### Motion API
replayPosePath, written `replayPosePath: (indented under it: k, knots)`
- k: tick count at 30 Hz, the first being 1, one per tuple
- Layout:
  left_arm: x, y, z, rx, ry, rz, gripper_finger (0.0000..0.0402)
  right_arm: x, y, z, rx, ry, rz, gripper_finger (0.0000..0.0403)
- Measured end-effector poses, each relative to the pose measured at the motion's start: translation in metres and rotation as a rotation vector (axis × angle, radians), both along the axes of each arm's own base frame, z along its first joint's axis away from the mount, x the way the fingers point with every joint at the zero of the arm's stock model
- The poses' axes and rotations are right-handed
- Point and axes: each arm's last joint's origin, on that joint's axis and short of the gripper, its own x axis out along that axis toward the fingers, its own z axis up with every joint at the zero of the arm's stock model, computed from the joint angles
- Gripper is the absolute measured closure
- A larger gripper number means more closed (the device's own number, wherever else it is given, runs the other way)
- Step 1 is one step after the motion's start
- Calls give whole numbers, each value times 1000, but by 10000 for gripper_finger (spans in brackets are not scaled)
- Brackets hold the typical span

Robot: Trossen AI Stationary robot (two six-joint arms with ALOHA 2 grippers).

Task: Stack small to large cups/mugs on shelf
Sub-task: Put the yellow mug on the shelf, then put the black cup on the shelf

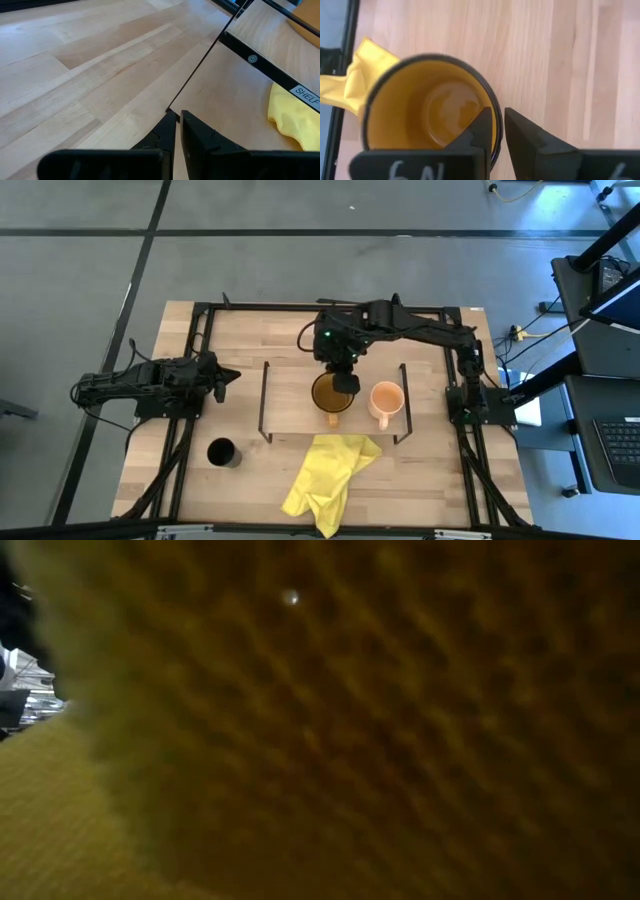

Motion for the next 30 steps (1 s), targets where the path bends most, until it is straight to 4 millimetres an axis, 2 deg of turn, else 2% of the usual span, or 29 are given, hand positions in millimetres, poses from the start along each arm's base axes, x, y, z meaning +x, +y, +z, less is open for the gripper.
replayPosePath:
  k: [11, 14, 22, 27, 30]
  knots:
    - [0, 0, 0, 0, 0, 0, 381, -17, 4, 43, 18, -163, -19, 350]
    - [0, 0, 0, 0, 0, 0, 381, -21, 5, 47, 36, -178, -7, 350]
    - [0, 0, 0, 0, 0, 0, 381, -12, 4, 54, 48, -293, -6, 350]
    - [1, 2, 1, 214, 65, -42, 381, -6, 3, 60, 73, -369, -98, 350]
    - [3, 3, 4, 167, -14, 20, 381, -6, 2, 61, 81, -369, -152, 350]
